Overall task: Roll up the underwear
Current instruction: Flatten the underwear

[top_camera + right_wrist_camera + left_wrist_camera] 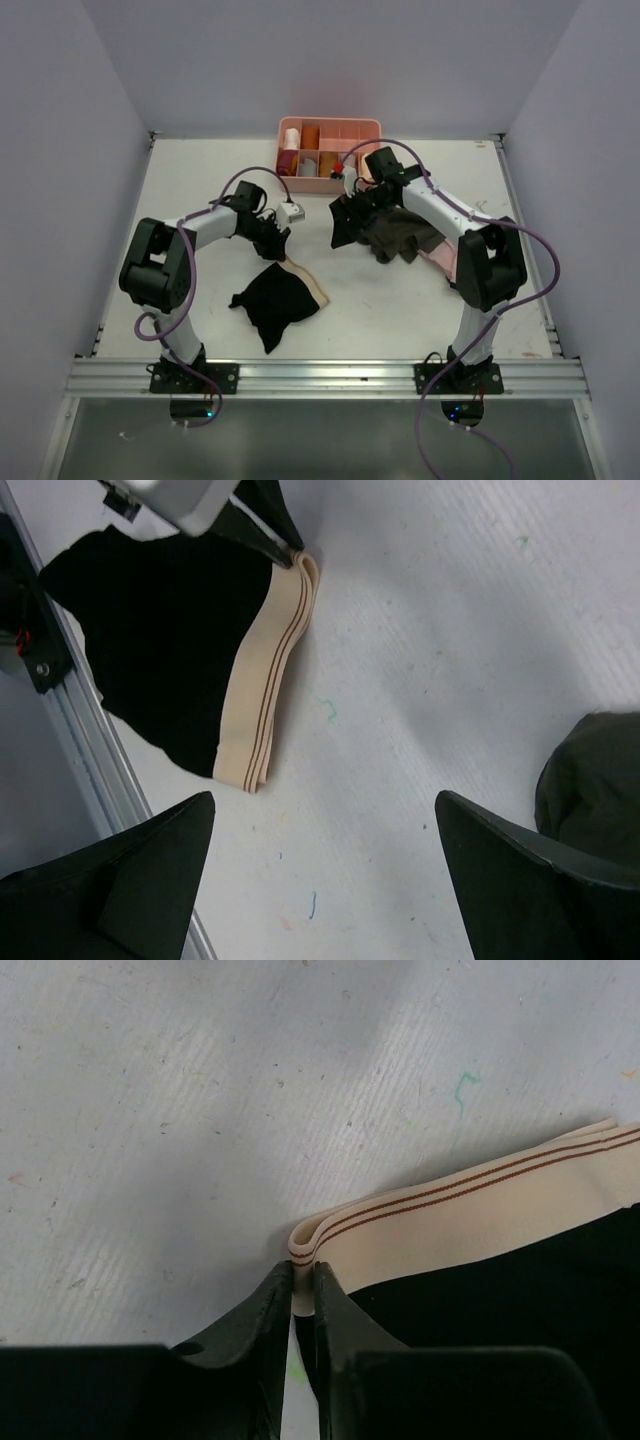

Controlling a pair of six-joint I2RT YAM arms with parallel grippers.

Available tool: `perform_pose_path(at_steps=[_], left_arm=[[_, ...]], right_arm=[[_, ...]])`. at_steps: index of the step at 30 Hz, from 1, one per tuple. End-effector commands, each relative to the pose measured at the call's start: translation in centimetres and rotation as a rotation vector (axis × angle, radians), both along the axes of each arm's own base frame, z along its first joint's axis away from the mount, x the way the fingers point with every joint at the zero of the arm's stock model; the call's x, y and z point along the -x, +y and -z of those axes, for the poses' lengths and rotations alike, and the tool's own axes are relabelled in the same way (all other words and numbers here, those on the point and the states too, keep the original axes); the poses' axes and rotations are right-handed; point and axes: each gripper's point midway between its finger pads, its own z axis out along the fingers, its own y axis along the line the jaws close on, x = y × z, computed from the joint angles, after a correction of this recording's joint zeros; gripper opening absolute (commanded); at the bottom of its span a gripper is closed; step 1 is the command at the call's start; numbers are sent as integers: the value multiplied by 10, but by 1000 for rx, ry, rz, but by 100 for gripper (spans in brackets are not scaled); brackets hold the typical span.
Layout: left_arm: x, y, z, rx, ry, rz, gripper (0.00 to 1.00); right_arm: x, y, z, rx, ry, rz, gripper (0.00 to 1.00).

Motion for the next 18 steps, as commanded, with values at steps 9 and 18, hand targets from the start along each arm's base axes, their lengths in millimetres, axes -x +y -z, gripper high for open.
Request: perform_pose_path(at_steps=[9,18], left_arm=[[-24,-1,-21,-13,-91,-56,43],[-16,-16,-15,49,-31,11,38]], right_arm=[[-25,17,-31,-111,-131,-12,99],[-18,14,-24,-110,-128,-24,99]])
